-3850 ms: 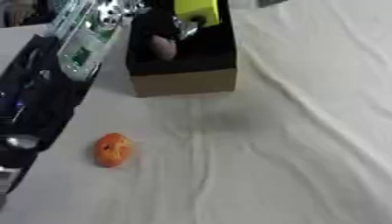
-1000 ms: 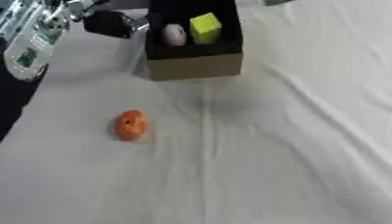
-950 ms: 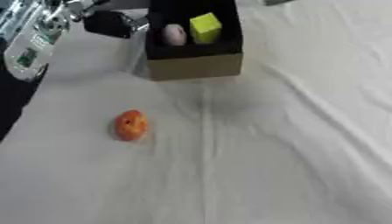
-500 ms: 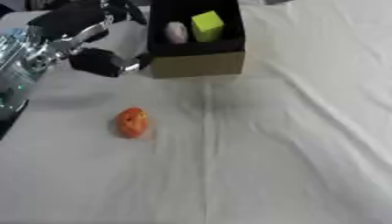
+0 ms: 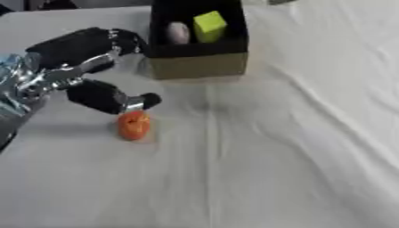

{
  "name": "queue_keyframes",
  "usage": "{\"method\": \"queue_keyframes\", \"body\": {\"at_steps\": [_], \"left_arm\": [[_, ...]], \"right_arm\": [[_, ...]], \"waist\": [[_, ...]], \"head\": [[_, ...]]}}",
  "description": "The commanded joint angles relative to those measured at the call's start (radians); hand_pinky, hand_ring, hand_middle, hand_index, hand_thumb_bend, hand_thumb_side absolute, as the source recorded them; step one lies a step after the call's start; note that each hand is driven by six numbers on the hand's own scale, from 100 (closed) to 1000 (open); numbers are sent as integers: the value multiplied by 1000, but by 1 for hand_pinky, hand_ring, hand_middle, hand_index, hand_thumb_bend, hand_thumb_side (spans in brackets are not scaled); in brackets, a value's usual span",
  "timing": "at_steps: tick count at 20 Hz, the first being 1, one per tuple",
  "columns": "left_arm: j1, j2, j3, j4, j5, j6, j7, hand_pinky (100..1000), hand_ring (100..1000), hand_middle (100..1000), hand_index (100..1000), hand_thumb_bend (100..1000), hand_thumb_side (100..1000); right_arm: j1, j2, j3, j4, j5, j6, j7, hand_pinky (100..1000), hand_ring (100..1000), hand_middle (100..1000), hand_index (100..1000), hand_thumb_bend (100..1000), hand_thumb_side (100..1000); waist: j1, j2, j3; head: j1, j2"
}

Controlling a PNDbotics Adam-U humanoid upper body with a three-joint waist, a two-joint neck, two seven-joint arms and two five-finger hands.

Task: Pick up objects on the table and place them in the box.

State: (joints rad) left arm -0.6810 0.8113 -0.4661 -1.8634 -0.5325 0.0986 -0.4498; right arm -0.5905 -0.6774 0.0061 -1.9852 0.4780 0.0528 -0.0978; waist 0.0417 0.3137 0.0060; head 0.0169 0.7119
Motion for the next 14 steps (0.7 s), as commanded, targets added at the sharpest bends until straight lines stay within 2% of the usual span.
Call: {"method": "queue_keyframes", "body": {"at_steps": [1,4,7,12,14], "left_arm": [[4,42,0,-29,-1,18,-33,729,818,802,877,527,760],[22,49,-9,-31,-14,13,-61,733,821,812,875,575,718],[40,52,-15,-20,-32,5,-86,734,821,814,875,569,680],[59,43,-25,20,-56,-2,-100,732,820,813,871,488,623],[65,39,-27,35,-61,-3,-100,731,818,810,866,460,628]], "right_arm": [[-13,-23,-11,-15,2,1,-4,859,867,691,806,100,959],[-12,-21,-11,-15,1,2,-5,859,867,690,806,100,958],[-11,-19,-11,-15,0,2,-5,859,867,690,806,100,959],[-9,-16,-12,-15,0,3,-5,859,867,689,806,100,960],[-8,-15,-12,-15,-1,4,-5,859,868,688,805,100,960]], "waist": [[0,-16,0],[0,-16,1],[0,-16,1],[-4,-16,0],[-6,-16,-1]], "head": [[-4,1],[-5,3],[-4,3],[0,2],[5,2]]}}
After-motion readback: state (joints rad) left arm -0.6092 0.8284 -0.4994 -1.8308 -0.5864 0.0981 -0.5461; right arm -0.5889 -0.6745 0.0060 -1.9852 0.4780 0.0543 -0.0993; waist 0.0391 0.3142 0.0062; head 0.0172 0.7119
